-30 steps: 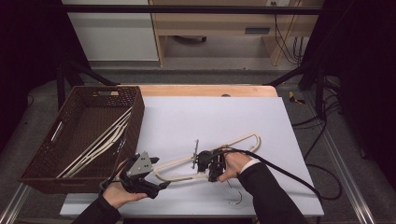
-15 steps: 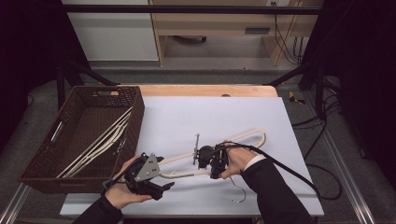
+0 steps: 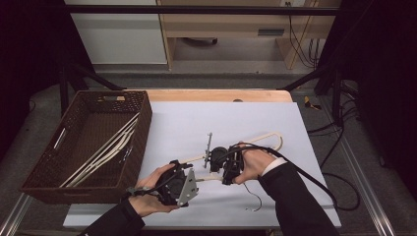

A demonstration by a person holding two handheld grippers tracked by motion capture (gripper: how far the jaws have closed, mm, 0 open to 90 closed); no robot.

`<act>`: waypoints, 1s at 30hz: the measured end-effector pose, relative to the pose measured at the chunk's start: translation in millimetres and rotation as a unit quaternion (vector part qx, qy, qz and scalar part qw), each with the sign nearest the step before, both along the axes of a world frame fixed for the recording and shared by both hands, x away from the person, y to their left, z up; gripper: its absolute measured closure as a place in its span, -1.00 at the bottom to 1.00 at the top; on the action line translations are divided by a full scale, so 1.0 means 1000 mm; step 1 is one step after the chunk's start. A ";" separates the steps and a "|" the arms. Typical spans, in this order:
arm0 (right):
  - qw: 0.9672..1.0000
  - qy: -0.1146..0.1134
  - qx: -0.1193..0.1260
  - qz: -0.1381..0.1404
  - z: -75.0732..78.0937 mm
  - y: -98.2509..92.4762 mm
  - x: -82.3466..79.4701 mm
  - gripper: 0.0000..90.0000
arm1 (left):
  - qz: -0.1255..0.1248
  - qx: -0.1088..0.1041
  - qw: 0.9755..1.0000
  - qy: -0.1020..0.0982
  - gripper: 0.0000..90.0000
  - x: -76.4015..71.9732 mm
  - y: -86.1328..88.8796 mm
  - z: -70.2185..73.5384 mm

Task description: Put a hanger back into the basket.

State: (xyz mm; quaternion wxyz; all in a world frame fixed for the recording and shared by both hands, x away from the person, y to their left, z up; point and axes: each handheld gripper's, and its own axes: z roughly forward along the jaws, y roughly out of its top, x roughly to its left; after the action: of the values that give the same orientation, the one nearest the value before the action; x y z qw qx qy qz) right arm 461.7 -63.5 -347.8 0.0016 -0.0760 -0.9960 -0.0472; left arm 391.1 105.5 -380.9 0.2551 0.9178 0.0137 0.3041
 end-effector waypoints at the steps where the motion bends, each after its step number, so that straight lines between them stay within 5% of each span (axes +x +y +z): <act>1: 1.000 -0.001 0.003 -0.003 0.002 0.000 0.000 0.67 | -0.004 0.005 1.000 -0.006 -0.27 0.000 -0.003 0.001; 5: 1.000 0.003 0.003 -0.007 0.010 -0.001 -0.001 0.67 | -0.017 0.039 0.998 -0.046 -0.03 -0.003 -0.012 0.003; 12: 1.000 0.010 0.003 -0.004 0.016 -0.001 -0.002 0.67 | -0.040 0.078 0.990 -0.107 0.31 -0.010 -0.026 0.000; 25: 1.000 0.019 0.005 -0.010 0.021 0.000 -0.002 0.67 | -0.052 0.120 0.981 -0.142 0.81 -0.015 -0.035 -0.003; 30: 1.000 0.026 0.005 -0.015 0.021 0.001 0.000 0.67 | -0.056 0.138 0.974 -0.172 0.85 -0.019 -0.036 -0.005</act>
State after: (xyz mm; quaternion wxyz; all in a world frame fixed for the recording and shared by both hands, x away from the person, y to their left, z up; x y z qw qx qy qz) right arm 461.2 -62.4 -326.9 0.0271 -0.0922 -0.9941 -0.0505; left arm 372.1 69.5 -385.9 0.1413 0.8773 -0.1243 0.4415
